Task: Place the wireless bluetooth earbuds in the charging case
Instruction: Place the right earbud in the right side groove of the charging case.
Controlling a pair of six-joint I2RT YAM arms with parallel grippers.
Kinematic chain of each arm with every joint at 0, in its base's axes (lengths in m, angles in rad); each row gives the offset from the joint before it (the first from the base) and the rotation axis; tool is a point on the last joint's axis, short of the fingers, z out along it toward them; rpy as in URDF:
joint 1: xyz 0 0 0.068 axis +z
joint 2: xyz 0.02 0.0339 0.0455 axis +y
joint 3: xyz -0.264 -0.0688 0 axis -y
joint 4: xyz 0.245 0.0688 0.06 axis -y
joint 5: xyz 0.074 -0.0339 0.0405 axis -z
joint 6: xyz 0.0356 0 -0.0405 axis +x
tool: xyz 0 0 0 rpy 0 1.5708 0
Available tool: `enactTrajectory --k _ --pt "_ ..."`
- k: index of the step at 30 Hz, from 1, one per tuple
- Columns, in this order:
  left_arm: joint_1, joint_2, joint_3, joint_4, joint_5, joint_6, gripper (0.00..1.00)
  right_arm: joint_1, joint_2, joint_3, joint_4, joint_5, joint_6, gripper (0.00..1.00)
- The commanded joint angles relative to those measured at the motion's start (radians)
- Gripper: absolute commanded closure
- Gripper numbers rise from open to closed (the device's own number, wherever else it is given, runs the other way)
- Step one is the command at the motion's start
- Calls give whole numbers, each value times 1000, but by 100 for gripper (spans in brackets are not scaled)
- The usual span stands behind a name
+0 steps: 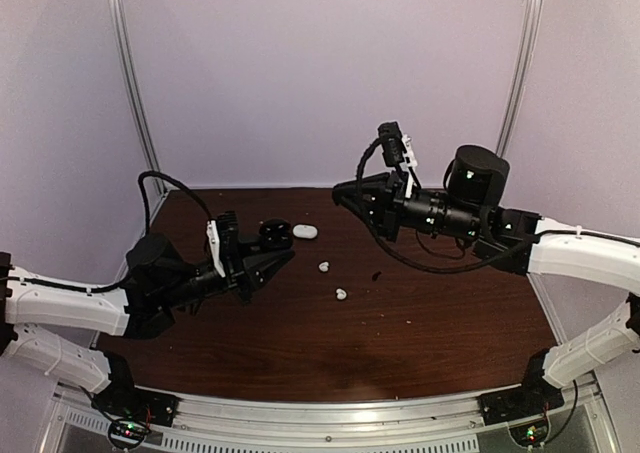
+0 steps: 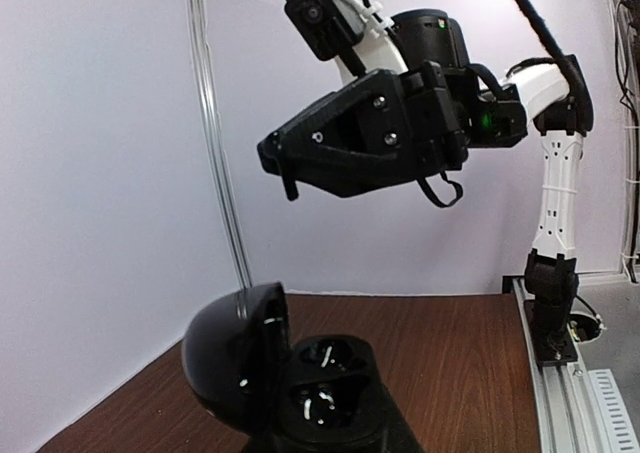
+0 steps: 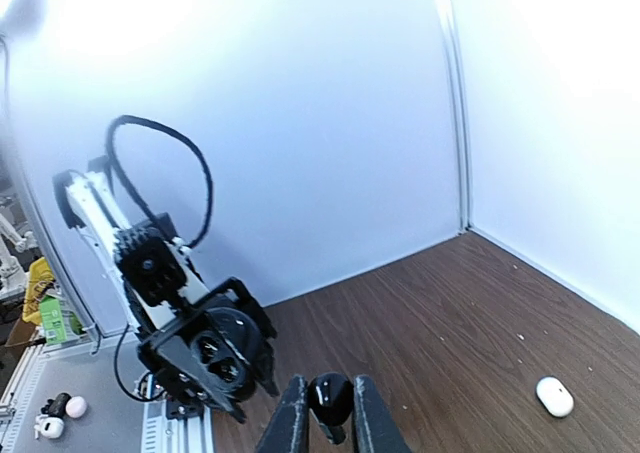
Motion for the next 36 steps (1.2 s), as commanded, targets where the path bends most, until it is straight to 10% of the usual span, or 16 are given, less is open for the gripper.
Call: enactTrajectory --k 1,36 --pt "7 18 46 117 -25 -24 98 48 -20 -31 179 -48 66 86" --pt "6 42 53 151 38 -6 99 196 170 38 328 -50 145 86"
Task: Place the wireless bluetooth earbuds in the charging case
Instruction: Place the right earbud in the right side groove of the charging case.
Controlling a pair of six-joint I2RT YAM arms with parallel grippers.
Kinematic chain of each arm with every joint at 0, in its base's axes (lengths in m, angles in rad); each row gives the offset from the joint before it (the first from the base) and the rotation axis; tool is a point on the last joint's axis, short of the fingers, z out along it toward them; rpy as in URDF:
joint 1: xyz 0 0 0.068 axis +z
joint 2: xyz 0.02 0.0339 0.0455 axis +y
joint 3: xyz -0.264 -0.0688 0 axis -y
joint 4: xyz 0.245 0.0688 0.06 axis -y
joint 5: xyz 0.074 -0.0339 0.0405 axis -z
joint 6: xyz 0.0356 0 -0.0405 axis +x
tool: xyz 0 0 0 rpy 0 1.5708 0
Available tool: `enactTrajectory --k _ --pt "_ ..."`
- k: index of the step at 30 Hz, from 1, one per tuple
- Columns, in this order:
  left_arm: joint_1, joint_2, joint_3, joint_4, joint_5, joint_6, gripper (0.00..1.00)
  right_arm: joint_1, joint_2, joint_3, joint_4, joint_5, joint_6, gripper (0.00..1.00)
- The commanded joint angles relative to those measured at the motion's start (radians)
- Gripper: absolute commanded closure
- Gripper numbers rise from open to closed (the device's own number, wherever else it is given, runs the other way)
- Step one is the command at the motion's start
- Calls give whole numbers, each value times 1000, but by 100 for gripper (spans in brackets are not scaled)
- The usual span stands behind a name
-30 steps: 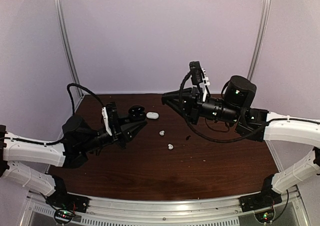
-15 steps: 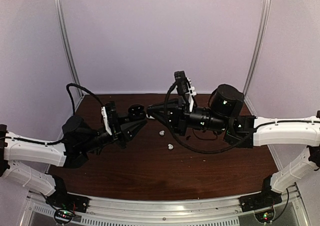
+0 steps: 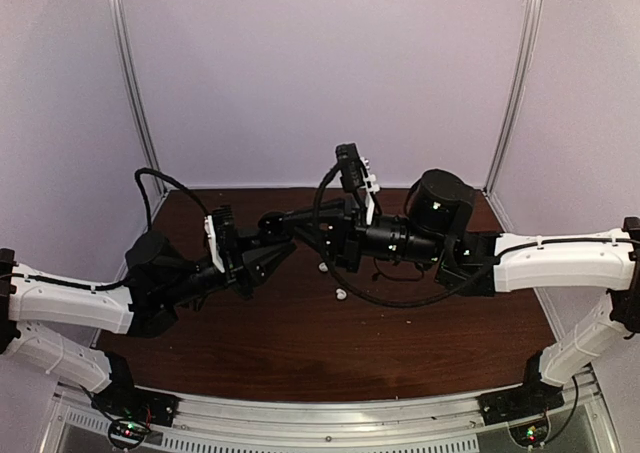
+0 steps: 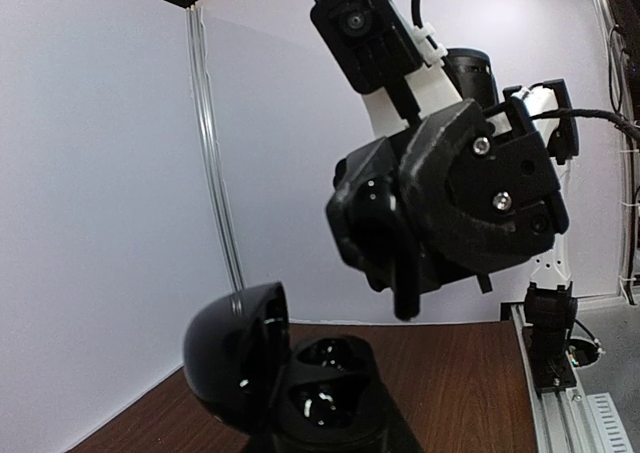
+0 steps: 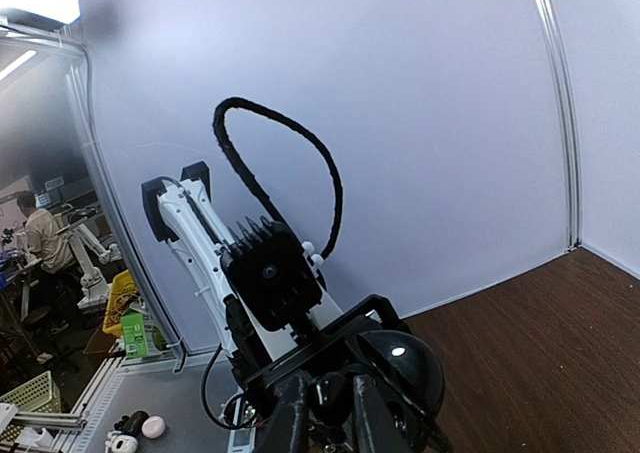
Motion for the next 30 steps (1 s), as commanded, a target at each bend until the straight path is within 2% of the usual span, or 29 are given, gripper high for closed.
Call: enactTrajectory --k 1,30 --pt "6 3 29 51 28 14 99 9 14 32 30 -15 5 86" --pt "5 0 30 73 51 -4 99 10 52 -3 62 38 -44 85"
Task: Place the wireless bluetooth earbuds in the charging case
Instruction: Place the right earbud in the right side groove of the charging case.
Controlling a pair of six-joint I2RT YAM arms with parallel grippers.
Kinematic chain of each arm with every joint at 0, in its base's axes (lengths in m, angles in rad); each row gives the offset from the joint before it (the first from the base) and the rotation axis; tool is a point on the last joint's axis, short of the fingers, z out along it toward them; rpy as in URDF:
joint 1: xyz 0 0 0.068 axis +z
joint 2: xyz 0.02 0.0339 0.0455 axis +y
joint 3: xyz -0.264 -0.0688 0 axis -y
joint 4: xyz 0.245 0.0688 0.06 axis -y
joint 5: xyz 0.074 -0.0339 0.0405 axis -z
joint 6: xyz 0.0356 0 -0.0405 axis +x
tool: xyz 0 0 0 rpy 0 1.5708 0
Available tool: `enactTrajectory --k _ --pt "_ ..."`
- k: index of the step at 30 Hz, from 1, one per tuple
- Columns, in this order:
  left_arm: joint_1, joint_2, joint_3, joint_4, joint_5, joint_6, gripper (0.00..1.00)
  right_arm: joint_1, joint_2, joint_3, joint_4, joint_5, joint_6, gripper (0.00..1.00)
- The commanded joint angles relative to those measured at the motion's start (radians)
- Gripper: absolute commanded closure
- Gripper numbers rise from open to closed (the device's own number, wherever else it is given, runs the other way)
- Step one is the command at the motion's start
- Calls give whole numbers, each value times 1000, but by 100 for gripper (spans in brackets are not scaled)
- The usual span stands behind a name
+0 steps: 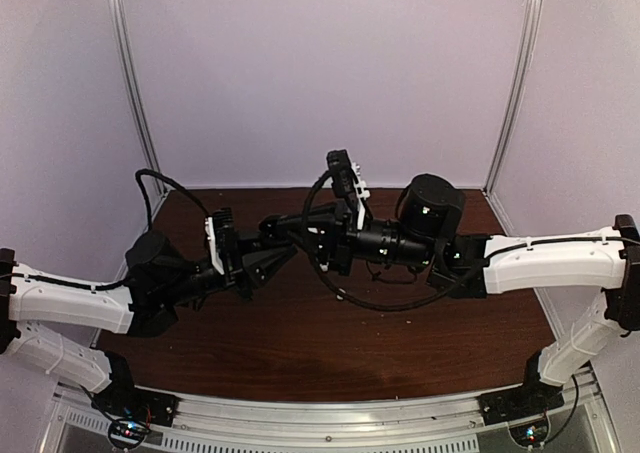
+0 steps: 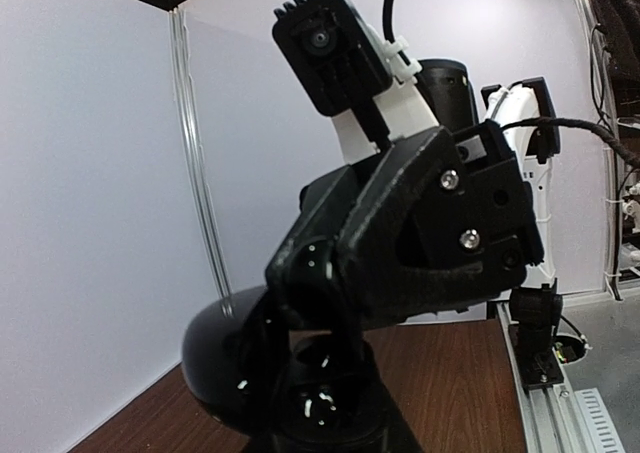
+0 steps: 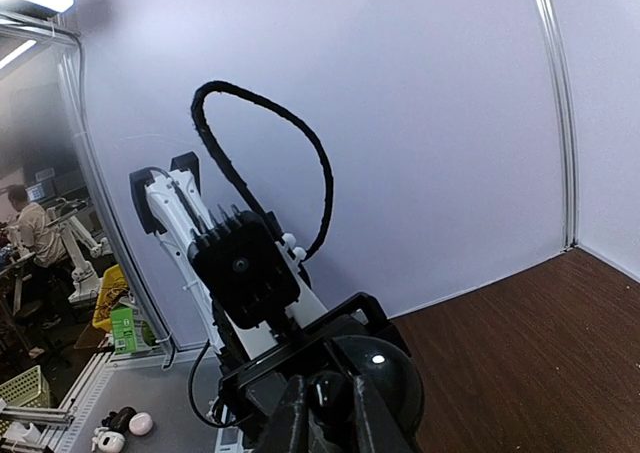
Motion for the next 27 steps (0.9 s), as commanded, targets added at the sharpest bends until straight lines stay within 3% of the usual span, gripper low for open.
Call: enactTrajectory --k 1,16,27 --pt "5 -2 29 78 3 -5 99 6 7 -11 34 27 -26 85" --pt "6 -13 20 101 -13 -24 99 14 -18 -47 24 53 -57 76" --pt "5 -15 13 89 -8 -21 99 14 -59 -22 -27 58 -77 57"
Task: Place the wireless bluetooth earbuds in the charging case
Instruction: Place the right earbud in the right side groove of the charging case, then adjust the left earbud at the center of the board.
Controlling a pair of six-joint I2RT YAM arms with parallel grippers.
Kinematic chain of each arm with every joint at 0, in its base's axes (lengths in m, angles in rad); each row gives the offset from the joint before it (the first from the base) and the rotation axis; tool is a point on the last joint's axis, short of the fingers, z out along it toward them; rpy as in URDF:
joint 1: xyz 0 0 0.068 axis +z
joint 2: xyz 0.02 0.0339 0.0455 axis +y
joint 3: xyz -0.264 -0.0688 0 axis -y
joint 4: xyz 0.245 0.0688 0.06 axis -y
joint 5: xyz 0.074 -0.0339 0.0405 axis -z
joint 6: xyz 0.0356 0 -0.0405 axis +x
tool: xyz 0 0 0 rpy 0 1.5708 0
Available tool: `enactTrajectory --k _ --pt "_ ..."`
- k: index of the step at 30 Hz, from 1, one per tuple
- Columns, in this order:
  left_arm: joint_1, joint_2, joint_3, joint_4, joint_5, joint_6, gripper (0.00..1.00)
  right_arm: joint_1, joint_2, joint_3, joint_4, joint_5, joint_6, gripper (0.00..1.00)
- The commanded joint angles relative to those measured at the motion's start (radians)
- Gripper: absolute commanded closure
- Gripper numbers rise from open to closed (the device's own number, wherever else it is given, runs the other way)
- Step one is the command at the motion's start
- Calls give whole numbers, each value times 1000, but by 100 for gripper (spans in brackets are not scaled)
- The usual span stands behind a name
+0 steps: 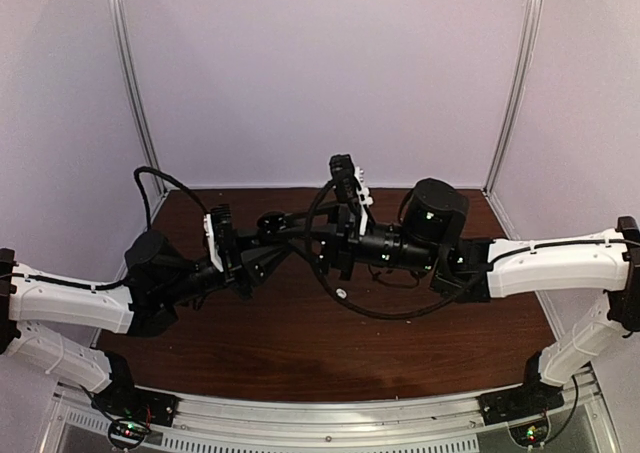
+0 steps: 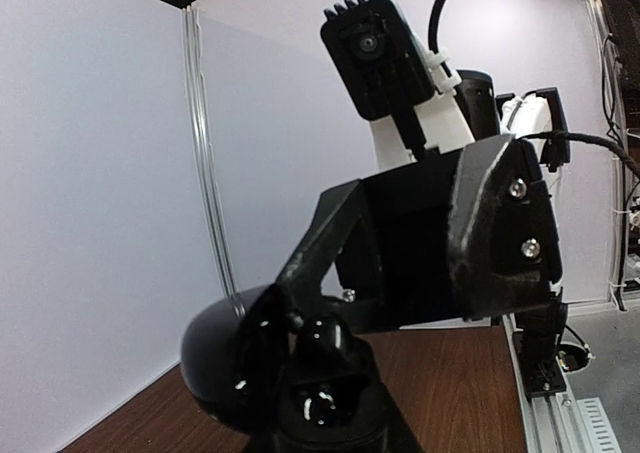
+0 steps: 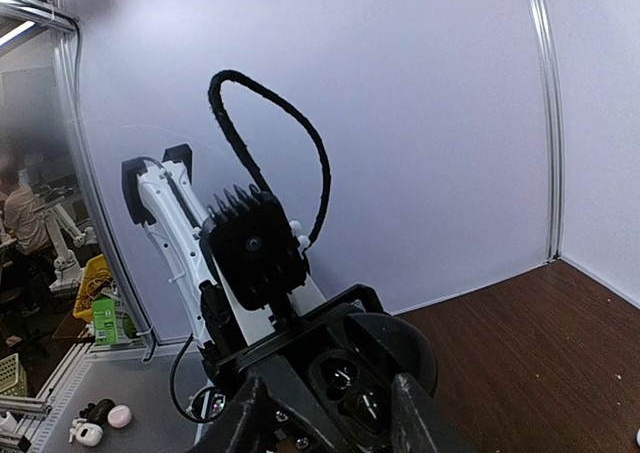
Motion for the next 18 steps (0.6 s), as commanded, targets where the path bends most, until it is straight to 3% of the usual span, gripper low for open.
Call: enactTrajectory --k 1,13,18 --pt "3 -17 11 76 3 -5 99 5 -53 8 -53 14 -19 56" --pt "4 -34 -5 36 -7 -6 99 -50 -220 0 -263 92 -31 42" --pt "5 -58 -23 15 -30 -3 99 -146 -256 -19 -492 179 28 40"
